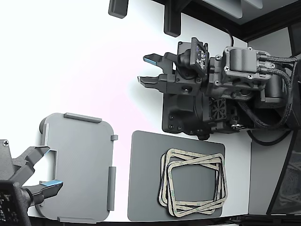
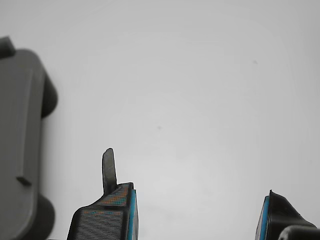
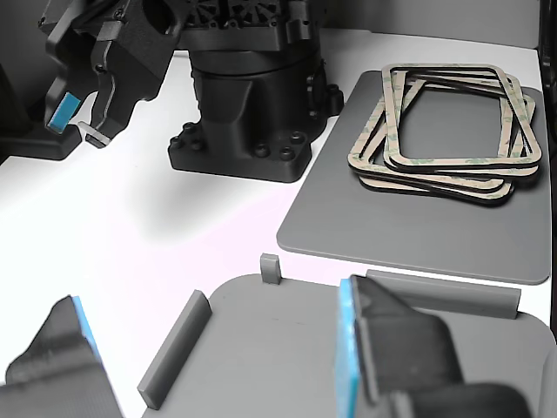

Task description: Move top rectangular frame to the holder.

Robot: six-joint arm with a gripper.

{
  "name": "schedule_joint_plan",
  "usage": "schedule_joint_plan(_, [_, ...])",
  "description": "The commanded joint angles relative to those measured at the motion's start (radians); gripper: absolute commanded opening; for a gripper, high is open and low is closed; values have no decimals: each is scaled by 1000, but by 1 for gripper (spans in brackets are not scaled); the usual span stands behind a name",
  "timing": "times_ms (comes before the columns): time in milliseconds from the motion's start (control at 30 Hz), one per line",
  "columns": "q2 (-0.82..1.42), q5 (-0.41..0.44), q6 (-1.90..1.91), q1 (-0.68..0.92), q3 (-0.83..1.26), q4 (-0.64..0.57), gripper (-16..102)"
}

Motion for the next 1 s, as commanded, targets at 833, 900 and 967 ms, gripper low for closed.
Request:
schedule_joint_plan(833, [-330, -43, -324, 204, -434, 158, 100])
schedule_joint_plan(900, [-367, -17, -393, 275, -488, 196, 100])
schedule_joint_plan(967, [-402, 3, -446, 351, -538, 232, 100])
